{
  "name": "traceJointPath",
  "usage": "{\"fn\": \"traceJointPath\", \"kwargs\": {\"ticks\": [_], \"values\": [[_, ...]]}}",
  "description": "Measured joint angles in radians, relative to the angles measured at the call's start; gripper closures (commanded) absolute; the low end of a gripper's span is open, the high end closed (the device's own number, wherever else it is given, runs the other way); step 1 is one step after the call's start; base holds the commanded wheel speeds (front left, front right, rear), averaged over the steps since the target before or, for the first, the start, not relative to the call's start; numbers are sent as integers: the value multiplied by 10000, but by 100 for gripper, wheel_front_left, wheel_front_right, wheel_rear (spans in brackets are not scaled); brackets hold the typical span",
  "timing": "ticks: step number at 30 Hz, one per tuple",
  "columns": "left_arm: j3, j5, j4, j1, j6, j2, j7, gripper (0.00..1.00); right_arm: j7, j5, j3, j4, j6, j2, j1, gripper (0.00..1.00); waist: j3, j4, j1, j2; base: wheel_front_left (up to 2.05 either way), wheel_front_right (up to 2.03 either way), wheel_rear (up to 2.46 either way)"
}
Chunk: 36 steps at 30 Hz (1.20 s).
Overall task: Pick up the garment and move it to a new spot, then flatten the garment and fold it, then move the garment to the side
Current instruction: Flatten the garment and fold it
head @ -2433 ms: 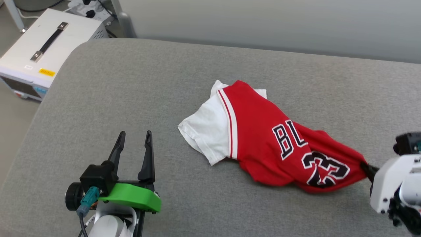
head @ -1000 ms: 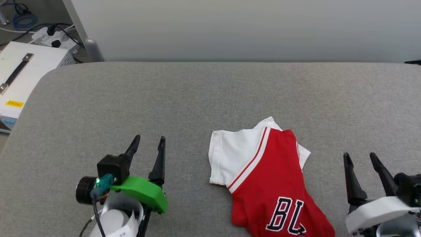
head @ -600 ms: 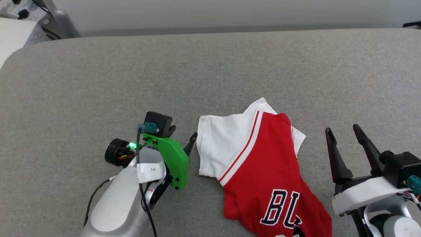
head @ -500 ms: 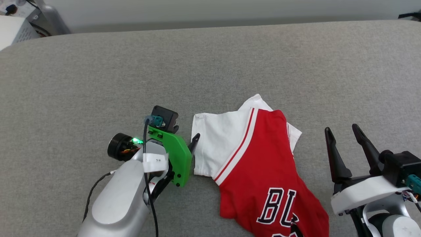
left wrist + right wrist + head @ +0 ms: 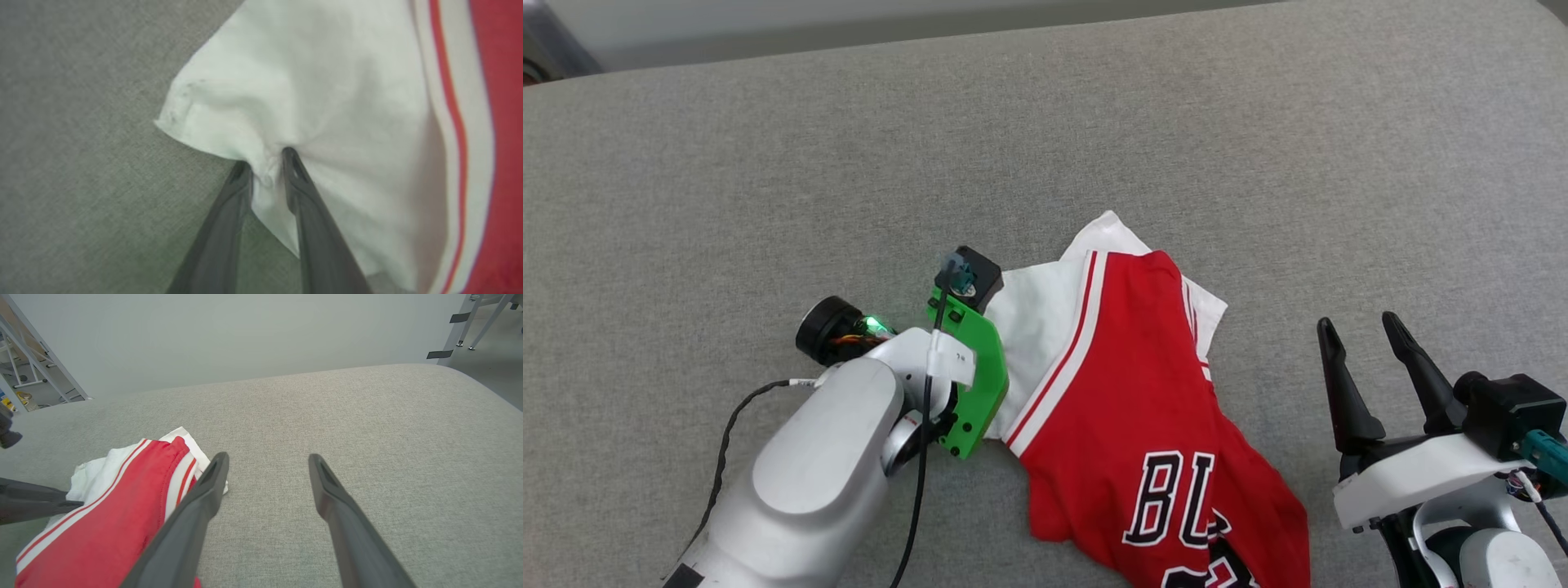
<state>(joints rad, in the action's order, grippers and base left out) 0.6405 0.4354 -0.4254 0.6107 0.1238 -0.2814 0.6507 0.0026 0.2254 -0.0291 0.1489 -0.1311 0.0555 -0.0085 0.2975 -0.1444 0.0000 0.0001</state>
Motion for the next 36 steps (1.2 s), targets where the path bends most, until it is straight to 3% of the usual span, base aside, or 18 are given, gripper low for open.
{"fn": "traceJointPath", "kwargs": {"ticks": [4, 11, 23, 27, 31, 32, 33, 34, 36], "values": [[148, -407, 148, -46, -163, -38, -970, 100, 12, 56, 184, -119, 0, -27, 10, 0, -141, 86, 1, 0, 0, 0, 0], [-376, -652, 1227, -577, -1032, -510, -2359, 100, 251, 56, 658, -182, 0, -38, 106, 0, -636, 484, 0, 0, 0, 0, 0], [-2188, 570, 3041, -4432, -3331, -1260, -2984, 100, 803, -8, 1170, 115, 0, -65, 624, 0, -1466, 1226, 0, 0, 0, 0, 0], [-2366, 1078, 3022, -5657, -3649, -1149, -3175, 100, 913, -2, 1275, 151, 0, -65, 743, 0, -1573, 1374, 0, 0, 0, 0, 0], [-2374, 1296, 2725, -5962, -3641, -807, -3542, 100, 991, 8, 1371, 146, 0, -67, 744, 0, -1623, 1454, 0, 0, 0, 0, 0], [-2387, 1335, 2677, -5962, -3609, -734, -3641, 93, 1016, 8, 1392, 146, 0, -65, 744, 0, -1643, 1467, 0, 0, 0, 0, 0], [-2389, 1365, 2615, -5959, -3593, -646, -3751, 64, 1076, 8, 1425, 150, 0, -67, 744, 0, -1670, 1484, 0, 0, 0, 0, 0], [-2374, 1379, 2564, -5953, -3563, -573, -3898, 0, 1087, 8, 1459, 148, 0, -67, 746, 0, -1700, 1505, 0, 0, 0, 0, 0], [-2364, 1333, 2483, -5914, -3521, -506, -4326, 0, 1091, 4, 1507, 151, 0, -67, 746, 0, -1750, 1542, 0, 0, 0, 0, 0]]}}
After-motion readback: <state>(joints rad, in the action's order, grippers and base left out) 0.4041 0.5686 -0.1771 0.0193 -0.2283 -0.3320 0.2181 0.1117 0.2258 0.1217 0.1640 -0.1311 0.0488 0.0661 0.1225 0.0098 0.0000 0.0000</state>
